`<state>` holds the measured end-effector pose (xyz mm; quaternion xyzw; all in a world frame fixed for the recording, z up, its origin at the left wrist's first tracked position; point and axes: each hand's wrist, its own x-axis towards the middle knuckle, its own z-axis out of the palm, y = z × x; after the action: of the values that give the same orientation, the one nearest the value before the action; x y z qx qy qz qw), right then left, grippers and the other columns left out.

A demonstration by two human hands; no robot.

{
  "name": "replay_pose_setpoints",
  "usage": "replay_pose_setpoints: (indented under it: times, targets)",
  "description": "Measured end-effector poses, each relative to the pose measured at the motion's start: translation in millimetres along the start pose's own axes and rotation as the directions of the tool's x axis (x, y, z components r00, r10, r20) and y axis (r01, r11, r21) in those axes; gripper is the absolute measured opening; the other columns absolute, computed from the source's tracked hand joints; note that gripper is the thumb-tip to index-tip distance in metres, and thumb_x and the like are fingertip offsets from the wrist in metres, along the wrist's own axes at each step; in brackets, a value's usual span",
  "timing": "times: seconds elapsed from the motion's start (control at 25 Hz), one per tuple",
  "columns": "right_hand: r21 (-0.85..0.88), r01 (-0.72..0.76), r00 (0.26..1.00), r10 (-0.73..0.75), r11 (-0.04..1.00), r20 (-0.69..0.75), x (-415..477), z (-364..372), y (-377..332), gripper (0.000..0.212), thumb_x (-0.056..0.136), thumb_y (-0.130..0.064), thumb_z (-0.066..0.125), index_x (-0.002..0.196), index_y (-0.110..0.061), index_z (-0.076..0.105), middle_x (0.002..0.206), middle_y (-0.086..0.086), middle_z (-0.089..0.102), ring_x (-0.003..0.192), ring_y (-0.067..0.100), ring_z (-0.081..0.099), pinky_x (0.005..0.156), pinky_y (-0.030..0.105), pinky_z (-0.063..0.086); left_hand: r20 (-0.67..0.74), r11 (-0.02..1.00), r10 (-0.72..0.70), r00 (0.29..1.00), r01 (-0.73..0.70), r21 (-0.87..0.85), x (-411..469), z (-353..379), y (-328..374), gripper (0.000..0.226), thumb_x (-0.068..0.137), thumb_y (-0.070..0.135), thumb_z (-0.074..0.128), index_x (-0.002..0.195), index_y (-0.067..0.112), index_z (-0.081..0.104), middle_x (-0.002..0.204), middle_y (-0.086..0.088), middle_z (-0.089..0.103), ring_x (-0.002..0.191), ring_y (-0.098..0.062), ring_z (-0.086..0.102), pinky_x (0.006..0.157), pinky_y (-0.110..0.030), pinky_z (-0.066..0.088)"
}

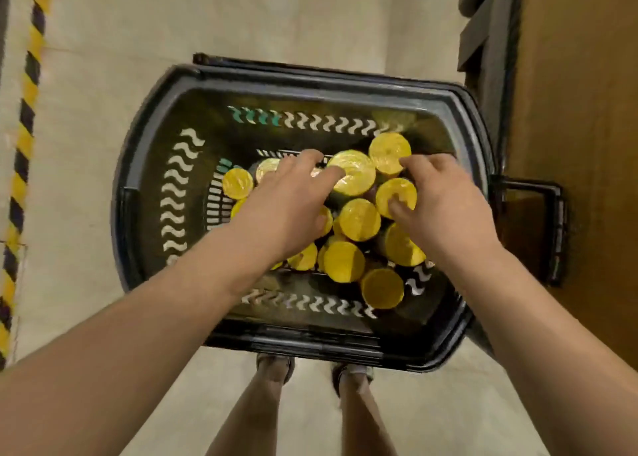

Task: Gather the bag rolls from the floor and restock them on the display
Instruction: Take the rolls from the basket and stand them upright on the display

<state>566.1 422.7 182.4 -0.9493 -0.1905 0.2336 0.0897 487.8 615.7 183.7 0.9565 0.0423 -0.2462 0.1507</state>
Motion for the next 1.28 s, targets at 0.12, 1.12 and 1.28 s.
replay_pose_setpoints:
  times: [0.12, 1.12, 1.28]
  targets:
    - [0.014, 0.005, 0.999, -0.005, 1.000, -0.041, 14, 24, 10, 0.054, 0.093, -0.034, 0.067, 0.142, -0.022, 0.048, 0.140, 0.009, 0.047, 0.119, 0.033, 0.053, 0.088, 0.045, 0.050, -0.014, 1.000, 0.024, 1.000, -0.024, 0.003, 26, 21, -6, 0.083, 0.088, 0.015, 0.069, 0.155, 0.035, 0.024, 0.160, -0.013, 0.018, 0.142, -0.037, 0.031, 0.107, -0.048, 0.043]
    - [0.210, -0.064, 0.992, 0.085, 0.976, -0.089, 54, 8, -13, 0.075, 0.075, -0.044, 0.080, 0.137, -0.021, 0.045, 0.128, 0.001, 0.039, 0.110, 0.024, 0.054, 0.080, 0.034, 0.048, -0.219, 0.879, -0.090, 0.972, -0.026, -0.477, 24, 0, -40, 0.085, 0.071, 0.025, 0.084, 0.142, 0.048, 0.043, 0.134, 0.006, 0.041, 0.129, -0.020, 0.043, 0.103, -0.042, 0.047]
    - [0.257, 0.153, 0.983, -0.120, 0.954, -0.143, 7, -114, -39, 0.072, 0.072, -0.043, 0.079, 0.134, -0.025, 0.048, 0.141, -0.003, 0.035, 0.123, 0.022, 0.050, 0.090, 0.036, 0.050, -0.294, 0.867, -0.096, 0.951, -0.065, -0.494, -35, -118, -25, 0.084, 0.069, 0.035, 0.084, 0.142, 0.048, 0.046, 0.132, 0.012, 0.044, 0.129, -0.010, 0.041, 0.105, -0.025, 0.036]
